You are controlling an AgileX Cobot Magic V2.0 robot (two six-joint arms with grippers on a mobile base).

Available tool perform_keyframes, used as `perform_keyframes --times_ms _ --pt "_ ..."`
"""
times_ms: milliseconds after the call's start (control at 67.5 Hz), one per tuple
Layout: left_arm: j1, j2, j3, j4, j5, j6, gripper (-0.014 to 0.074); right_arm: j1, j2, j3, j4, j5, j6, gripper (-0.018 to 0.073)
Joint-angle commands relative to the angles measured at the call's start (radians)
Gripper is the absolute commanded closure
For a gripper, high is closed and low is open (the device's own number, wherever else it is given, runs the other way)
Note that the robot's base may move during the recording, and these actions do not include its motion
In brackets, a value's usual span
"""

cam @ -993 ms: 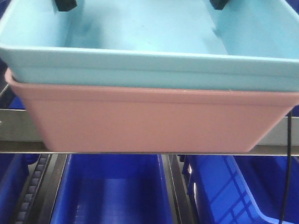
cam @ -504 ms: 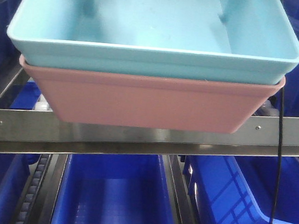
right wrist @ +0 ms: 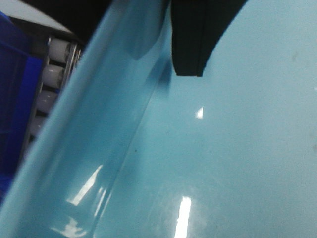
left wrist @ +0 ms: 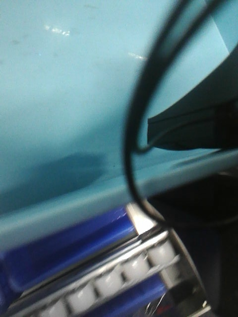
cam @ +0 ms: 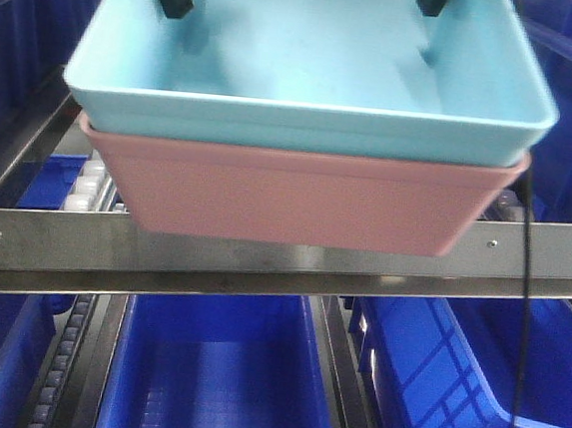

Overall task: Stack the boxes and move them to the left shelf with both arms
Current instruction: 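Raise and push the stacked tubs with both grippers over the shelf rail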

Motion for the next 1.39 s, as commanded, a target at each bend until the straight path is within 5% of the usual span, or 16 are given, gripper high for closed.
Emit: perform_keyframes --times_ms 0,193,904,1171,1378 --pt "-0.036 -0.051 -0.106 -0.166 -0.228 0.055 0.0599 0.044 -0.027 -0.074 0.232 -0.087 -0.033 0.0503" --pt "-0.034 -0.026 -0.131 -0.111 -0.24 0.055 0.0599 0.044 0.018 -0.151 0.236 -0.086 -0.033 0.0503" --pt "-0.036 0.05 -0.246 -0.13 -0.303 0.085 0.0599 0.039 0.033 -0.181 0.202 -0.096 -0.033 0.0503" --pt "-0.054 0.124 -0.312 -0.315 -0.261 0.206 0.0599 0.006 0.033 -0.181 0.201 -0.048 -0.033 0.0503" --pt "-0.146 0.133 -0.312 -0.293 -0.295 0.24 0.0599 -0.037 0.033 -0.181 0.2 -0.034 -0.033 0.0503"
